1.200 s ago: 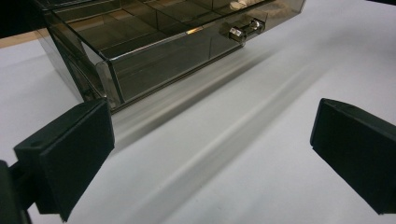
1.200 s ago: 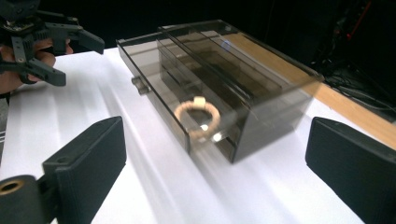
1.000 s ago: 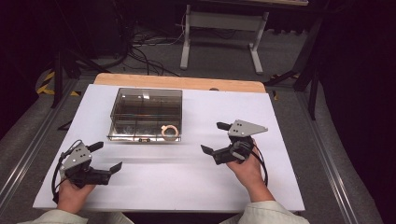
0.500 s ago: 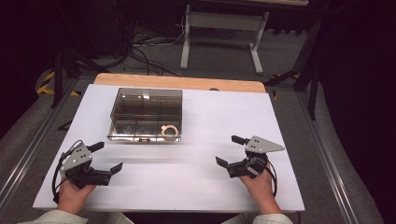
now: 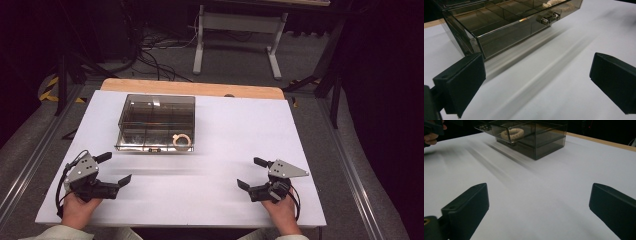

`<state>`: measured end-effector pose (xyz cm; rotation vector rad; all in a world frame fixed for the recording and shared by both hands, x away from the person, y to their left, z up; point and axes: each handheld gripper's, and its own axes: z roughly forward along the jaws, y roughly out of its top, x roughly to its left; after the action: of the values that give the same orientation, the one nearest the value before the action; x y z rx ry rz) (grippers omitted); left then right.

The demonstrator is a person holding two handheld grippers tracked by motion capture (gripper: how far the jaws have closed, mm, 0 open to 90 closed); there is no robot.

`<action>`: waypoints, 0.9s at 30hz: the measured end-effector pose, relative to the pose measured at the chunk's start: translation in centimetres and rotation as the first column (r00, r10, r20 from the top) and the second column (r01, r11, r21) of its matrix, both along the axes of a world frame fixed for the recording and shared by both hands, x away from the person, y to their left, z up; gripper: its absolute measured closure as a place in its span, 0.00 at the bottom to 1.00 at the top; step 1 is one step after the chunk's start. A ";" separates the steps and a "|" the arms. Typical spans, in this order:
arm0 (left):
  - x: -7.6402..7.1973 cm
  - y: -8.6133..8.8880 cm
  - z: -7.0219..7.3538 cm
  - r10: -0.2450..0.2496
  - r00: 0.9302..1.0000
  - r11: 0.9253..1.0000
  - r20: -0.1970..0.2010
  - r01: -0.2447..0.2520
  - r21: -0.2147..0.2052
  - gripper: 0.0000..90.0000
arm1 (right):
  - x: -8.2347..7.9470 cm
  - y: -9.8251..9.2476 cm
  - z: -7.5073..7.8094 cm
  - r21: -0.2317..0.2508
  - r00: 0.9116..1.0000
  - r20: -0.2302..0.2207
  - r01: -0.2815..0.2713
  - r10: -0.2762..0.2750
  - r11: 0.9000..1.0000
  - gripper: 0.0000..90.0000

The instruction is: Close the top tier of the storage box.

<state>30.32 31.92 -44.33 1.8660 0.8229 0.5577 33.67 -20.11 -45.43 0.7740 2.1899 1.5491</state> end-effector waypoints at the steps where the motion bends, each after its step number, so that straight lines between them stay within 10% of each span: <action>1: 0.0 0.0 0.1 -0.001 1.000 1.000 0.002 0.001 0.008 0.02 | 0.0 -0.1 -0.1 0.000 1.000 -0.002 -0.001 0.001 1.000 0.03; 18: -0.2 -0.3 0.7 -0.006 1.000 0.999 -0.029 0.007 0.037 0.12 | 0.0 -0.1 -1.1 -0.007 1.000 -0.006 0.016 -0.016 1.000 0.03; 23: -0.5 -0.3 1.0 -0.005 1.000 0.999 -0.010 0.005 0.036 0.34 | 0.0 -0.2 -1.1 -0.007 1.000 -0.007 0.017 -0.017 1.000 0.03; 27: -0.6 -0.3 1.3 -0.018 1.000 0.999 -0.002 0.018 0.048 0.75 | 0.0 -0.1 -1.1 -0.008 1.000 -0.006 0.015 -0.015 1.000 0.04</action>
<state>29.74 31.59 -43.01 1.9157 0.7989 0.5694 33.63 -20.20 -46.55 0.7921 2.1882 1.5315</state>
